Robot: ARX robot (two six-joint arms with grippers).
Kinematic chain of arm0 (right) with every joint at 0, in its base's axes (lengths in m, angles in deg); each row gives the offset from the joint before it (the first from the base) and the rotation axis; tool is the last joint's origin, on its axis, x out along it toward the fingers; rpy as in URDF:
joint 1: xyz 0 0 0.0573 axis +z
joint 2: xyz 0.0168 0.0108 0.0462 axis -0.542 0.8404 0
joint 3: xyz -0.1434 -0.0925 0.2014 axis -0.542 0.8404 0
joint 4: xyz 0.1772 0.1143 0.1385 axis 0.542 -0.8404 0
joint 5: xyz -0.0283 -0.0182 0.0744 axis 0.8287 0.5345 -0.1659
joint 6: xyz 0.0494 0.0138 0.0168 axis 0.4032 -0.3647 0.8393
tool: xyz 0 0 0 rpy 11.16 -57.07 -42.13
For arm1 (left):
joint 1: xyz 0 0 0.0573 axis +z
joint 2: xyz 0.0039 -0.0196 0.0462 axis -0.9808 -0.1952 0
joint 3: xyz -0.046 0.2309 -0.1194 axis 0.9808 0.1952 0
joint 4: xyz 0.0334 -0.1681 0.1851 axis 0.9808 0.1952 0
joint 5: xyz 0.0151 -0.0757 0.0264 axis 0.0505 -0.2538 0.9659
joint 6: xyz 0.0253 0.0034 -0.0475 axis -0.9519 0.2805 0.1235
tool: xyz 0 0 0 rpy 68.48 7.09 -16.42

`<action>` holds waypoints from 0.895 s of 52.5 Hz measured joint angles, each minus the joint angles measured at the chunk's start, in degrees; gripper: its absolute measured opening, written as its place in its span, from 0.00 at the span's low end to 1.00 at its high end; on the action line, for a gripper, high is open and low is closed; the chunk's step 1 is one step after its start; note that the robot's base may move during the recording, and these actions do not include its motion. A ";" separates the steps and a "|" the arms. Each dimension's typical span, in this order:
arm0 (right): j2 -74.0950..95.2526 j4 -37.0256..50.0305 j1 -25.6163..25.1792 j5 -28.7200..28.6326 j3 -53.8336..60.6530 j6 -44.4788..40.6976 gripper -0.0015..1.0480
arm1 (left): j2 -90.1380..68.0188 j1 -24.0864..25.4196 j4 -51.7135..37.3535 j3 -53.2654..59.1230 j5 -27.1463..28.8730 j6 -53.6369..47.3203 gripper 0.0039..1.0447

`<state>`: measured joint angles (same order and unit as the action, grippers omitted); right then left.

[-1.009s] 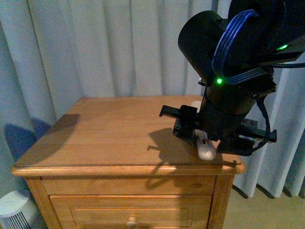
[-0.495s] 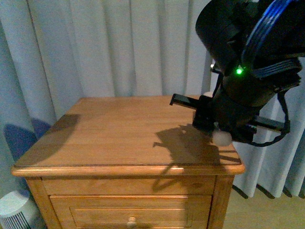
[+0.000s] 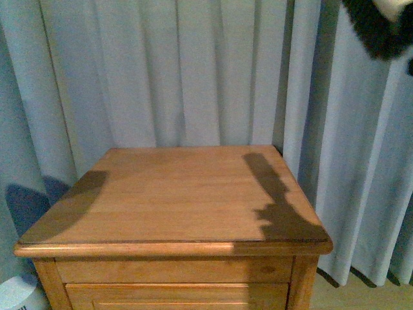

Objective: Clean up trash

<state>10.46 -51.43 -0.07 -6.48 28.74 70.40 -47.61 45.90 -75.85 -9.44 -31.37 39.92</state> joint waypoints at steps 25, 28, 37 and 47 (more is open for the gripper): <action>-26.38 7.67 -1.88 8.68 14.91 -15.06 0.19 | 0.00 0.00 0.00 0.00 -0.07 0.00 0.27; -26.38 7.67 -1.88 8.63 14.99 -15.26 0.19 | 0.00 0.00 0.00 0.00 -0.07 0.00 0.26; -26.05 7.67 -2.01 8.59 15.26 -15.63 0.19 | -0.02 0.00 0.00 0.00 -0.11 0.00 0.26; -26.73 7.78 -2.14 8.94 15.37 -15.65 0.19 | -0.26 0.00 0.00 0.02 -0.39 0.00 0.26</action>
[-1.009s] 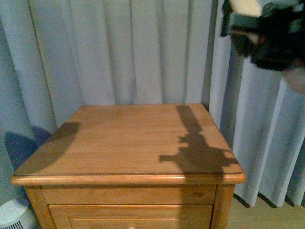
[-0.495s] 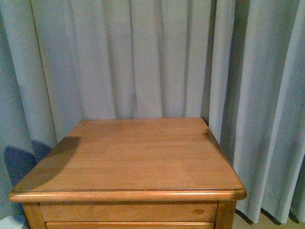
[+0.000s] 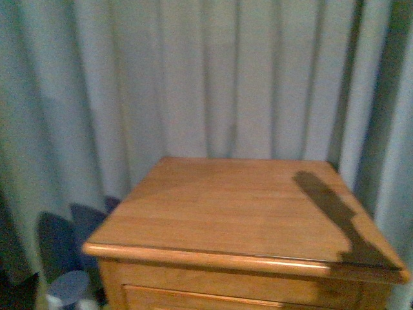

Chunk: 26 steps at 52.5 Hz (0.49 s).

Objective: Clean up trash

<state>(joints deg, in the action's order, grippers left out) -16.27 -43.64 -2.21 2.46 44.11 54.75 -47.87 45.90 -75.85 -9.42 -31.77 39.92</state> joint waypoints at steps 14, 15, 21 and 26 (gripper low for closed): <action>1.01 -0.09 0.15 -0.63 0.33 -0.59 0.19 | 0.42 0.00 0.04 0.13 0.70 0.15 0.26; 0.92 -0.09 0.11 -0.28 0.33 -0.59 0.19 | 0.37 0.00 0.04 0.13 0.57 0.15 0.26; 0.83 -0.07 0.13 -0.46 0.33 -0.63 0.19 | 0.35 0.00 0.04 0.15 0.33 0.15 0.26; 0.81 -0.07 0.13 -0.46 0.33 -0.63 0.19 | 0.33 0.00 0.04 0.15 0.37 0.15 0.26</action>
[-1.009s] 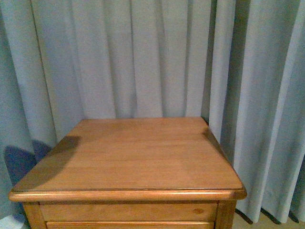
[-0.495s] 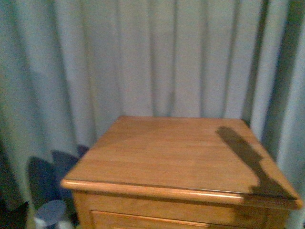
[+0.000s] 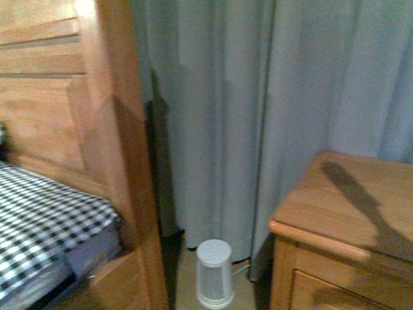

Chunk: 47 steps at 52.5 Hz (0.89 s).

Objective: Clean up trash

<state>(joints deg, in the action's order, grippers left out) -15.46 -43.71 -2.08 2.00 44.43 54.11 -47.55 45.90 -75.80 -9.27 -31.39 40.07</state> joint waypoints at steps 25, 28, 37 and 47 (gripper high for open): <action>-0.02 -0.02 0.00 -0.09 0.02 0.00 0.19 | 0.07 0.00 0.00 0.02 0.00 0.02 0.26; -0.02 -0.02 0.00 -0.02 0.00 0.00 0.19 | 0.04 0.00 0.00 0.02 -0.02 0.00 0.26; -0.04 0.00 0.00 0.00 0.00 0.00 0.19 | 0.00 0.00 0.00 0.02 0.02 0.00 0.26; -0.02 0.00 -0.02 0.00 0.00 0.00 0.19 | 0.00 0.00 0.00 0.02 0.04 0.00 0.26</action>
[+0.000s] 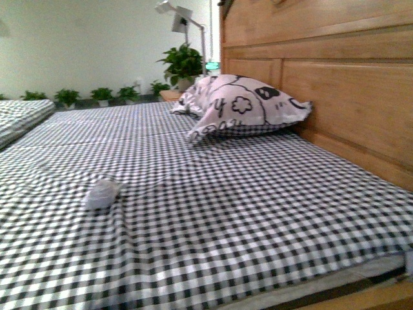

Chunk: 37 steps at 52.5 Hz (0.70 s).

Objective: Clean up trash

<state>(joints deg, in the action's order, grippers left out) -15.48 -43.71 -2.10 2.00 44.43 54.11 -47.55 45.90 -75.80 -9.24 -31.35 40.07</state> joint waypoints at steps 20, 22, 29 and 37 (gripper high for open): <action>0.09 -0.02 0.07 0.07 0.00 -0.20 0.19 | -10.43 15.87 37.13 -12.98 -6.54 14.16 0.26; 0.07 -0.02 0.07 0.04 0.00 -0.20 0.19 | -14.38 22.18 35.85 -13.70 -13.27 13.38 0.26; 0.04 -0.02 0.07 0.02 0.00 -0.20 0.19 | -26.25 35.58 29.46 -18.27 -28.15 6.82 0.26; 0.04 -0.02 0.07 -0.07 0.00 -0.20 0.19 | -35.76 40.61 27.32 -21.31 -38.97 -1.14 0.26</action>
<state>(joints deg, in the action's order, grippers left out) -15.44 -43.73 -2.04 1.94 44.43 53.92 -83.30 86.51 -48.48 -30.56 -70.32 38.93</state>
